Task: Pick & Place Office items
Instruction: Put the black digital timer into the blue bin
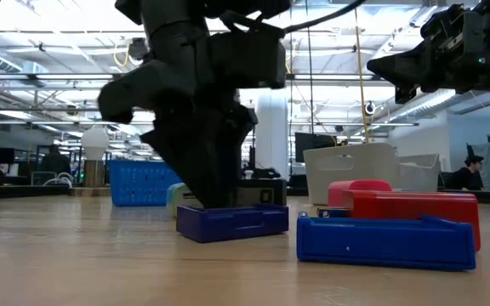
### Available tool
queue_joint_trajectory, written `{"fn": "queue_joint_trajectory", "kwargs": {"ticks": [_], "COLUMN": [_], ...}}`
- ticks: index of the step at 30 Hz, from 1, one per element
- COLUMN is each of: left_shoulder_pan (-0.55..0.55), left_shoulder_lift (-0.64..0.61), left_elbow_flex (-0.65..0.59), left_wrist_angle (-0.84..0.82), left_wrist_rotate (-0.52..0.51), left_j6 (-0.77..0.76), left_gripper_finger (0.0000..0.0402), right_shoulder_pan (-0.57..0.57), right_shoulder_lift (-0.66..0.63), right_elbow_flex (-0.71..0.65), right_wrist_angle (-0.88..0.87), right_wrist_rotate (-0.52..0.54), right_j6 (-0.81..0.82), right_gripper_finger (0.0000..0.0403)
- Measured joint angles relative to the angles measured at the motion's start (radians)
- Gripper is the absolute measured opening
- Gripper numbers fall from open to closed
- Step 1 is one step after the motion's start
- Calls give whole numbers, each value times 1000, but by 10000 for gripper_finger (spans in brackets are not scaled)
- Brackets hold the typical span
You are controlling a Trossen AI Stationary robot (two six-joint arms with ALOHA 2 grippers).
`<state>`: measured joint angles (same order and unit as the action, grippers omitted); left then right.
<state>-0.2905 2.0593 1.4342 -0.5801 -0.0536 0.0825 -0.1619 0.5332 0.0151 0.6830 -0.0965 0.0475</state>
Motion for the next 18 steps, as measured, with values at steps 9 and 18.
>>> {"fn": "queue_joint_trajectory", "kwargs": {"ticks": [9,18], "left_shoulder_pan": [0,3], "left_shoulder_lift": [9,8], "left_elbow_flex": [0,-1], "left_wrist_angle": [46,64], "left_wrist_rotate": [1,59], "left_j6": [-2,-6], "left_gripper_finger": [207,124], "right_shoulder_pan": [0,0], "right_shoulder_lift": [5,6], "right_elbow_flex": [0,0], "right_wrist_angle": [-2,-3], "right_wrist_rotate": [22,22], "right_j6": [0,0], "right_gripper_finger": [1,1]}}
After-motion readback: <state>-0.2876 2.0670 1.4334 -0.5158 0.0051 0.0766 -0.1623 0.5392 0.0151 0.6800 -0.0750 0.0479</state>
